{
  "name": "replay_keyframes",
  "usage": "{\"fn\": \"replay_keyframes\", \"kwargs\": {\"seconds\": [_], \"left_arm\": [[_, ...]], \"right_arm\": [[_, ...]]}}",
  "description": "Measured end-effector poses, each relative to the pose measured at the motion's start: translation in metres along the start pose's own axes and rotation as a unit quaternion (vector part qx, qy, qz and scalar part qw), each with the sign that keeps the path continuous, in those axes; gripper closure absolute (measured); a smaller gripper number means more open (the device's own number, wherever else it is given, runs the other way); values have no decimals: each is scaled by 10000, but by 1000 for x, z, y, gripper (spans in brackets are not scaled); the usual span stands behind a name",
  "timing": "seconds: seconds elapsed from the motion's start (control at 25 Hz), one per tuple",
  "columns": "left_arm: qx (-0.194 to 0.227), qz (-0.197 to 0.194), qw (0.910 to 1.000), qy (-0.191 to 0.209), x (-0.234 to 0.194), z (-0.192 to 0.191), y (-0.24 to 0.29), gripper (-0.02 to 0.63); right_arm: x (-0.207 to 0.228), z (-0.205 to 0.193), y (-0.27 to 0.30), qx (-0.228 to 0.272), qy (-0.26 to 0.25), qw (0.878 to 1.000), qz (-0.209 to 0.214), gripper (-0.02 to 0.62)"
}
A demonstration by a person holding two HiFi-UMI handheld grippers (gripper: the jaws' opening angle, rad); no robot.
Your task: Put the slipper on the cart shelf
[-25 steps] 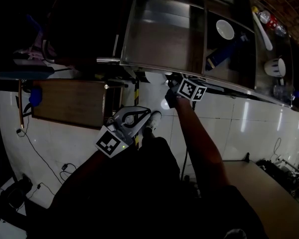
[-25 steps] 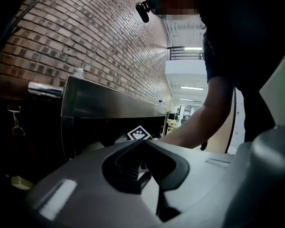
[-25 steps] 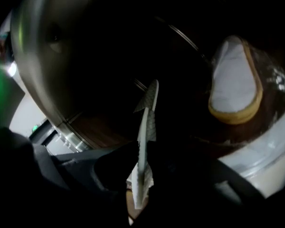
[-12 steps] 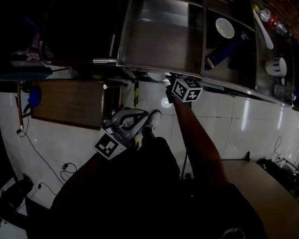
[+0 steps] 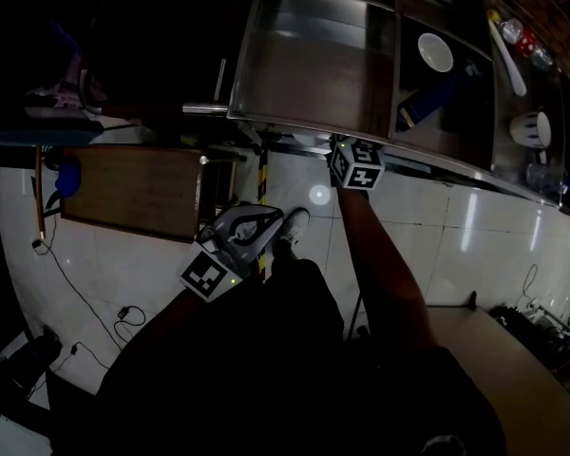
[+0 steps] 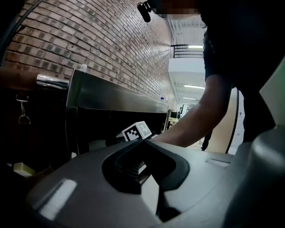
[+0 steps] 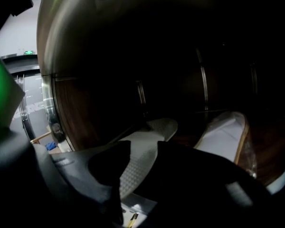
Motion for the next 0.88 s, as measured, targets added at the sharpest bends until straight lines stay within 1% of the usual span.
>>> {"fn": "replay_keyframes", "kwargs": {"seconds": [0.08,0.12,0.2,0.32,0.44,0.52,0.72,0.88], "left_arm": [[-1,20,10000,-26,1,-2,-2,601],[-2,27,10000,-36,1,-2,-3,601],[4,38,10000,-57,2,-3,-5,601],[60,36,10000,-39,2,-1,-10,601],[104,18,9999,1,3,1,-14,601],[159,7,9999,54,3,5,-18,601],[322,-76,9994,132,5,12,-32,601],[434,-158,9988,166,5,14,-47,601]], "right_arm": [[2,1,-1,40,-17,10000,-48,362],[3,1,-3,69,-7,9999,-77,340],[6,2,-7,162,-4,9997,-174,318],[11,5,-20,288,-29,9989,-367,318],[9,2,-37,355,-11,9987,-378,318],[4,-3,-51,363,-43,9989,-305,318],[-21,-11,-96,346,-358,9986,-185,319],[-59,-15,-135,481,-525,9973,154,332]]}}
Point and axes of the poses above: the fingertips, and each gripper's own axes: y forward along the fingers, x to its right, z out of its top, the point moved 1 cm from there along -y, backward along the fingers, and after that the axes turned 14 degrees about -x, right-handed, at the moved point
